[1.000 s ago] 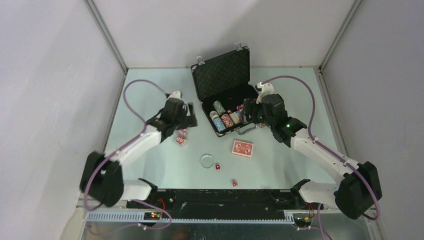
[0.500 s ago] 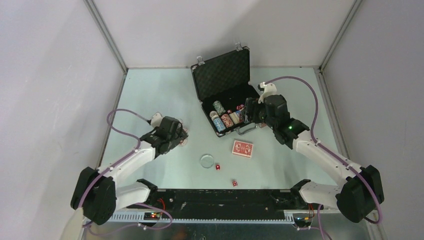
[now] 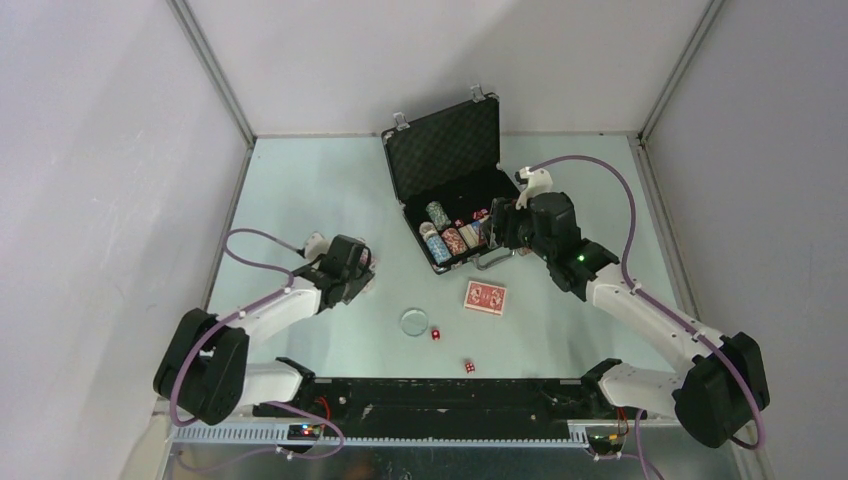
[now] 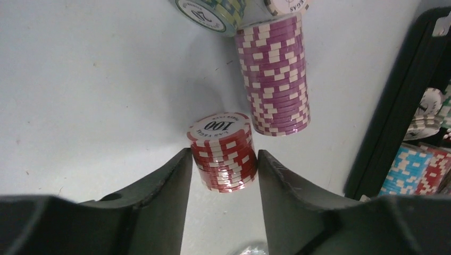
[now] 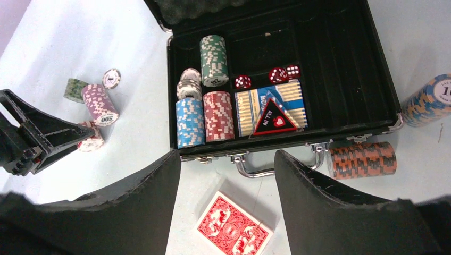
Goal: Pack up texas hold em set
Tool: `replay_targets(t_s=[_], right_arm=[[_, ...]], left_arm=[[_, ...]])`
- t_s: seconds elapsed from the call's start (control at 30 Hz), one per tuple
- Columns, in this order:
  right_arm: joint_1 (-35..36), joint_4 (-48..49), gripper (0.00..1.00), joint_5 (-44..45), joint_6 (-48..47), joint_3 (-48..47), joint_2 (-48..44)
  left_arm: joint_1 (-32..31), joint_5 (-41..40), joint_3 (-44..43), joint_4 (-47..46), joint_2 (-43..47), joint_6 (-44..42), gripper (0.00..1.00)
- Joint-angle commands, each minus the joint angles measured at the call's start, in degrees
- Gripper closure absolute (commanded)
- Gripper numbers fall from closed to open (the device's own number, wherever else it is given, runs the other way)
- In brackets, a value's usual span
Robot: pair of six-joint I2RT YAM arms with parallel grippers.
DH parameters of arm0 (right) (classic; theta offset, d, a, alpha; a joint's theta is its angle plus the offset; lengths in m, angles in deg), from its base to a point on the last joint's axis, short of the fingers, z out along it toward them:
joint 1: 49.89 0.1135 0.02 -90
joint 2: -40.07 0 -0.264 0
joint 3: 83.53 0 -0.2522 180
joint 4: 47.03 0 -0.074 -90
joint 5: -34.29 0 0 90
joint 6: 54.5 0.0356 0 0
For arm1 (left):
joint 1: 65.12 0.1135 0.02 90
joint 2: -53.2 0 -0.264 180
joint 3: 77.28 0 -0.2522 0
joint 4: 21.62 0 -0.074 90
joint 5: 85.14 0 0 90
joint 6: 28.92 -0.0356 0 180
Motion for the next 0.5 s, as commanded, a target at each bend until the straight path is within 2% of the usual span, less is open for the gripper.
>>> replay_targets(t_s=[0.0, 0.07, 0.13, 0.3, 0.47], right_arm=[[-0.09, 3.01, 0.33, -0.99, 0.40, -0.09, -1.73], [-0.16, 3.01, 0.33, -1.10, 0.42, -0.11, -1.72], [-0.14, 3.09, 0.33, -1.22, 0.34, -0.11, -1.75], [-0.11, 3.18, 0.34, -1.95, 0.44, -0.11, -1.66], [-0.13, 3.38, 0.34, -2.20, 0.67, -0.11, -1.53]], left_arm=[[0.36, -4.60, -0.57, 0.75, 0.06, 1.14, 0.53], [0.35, -6.08, -0.98, 3.75, 0.68, 1.39, 0.62], [0.31, -6.95, -0.57, 5.47, 2.35, 1.16, 0.67], [0.27, -9.15, 0.13, 10.02, 10.01, -0.41, 0.68], [0.27, -7.26, -1.55, 12.50, 14.61, -3.21, 0.66]])
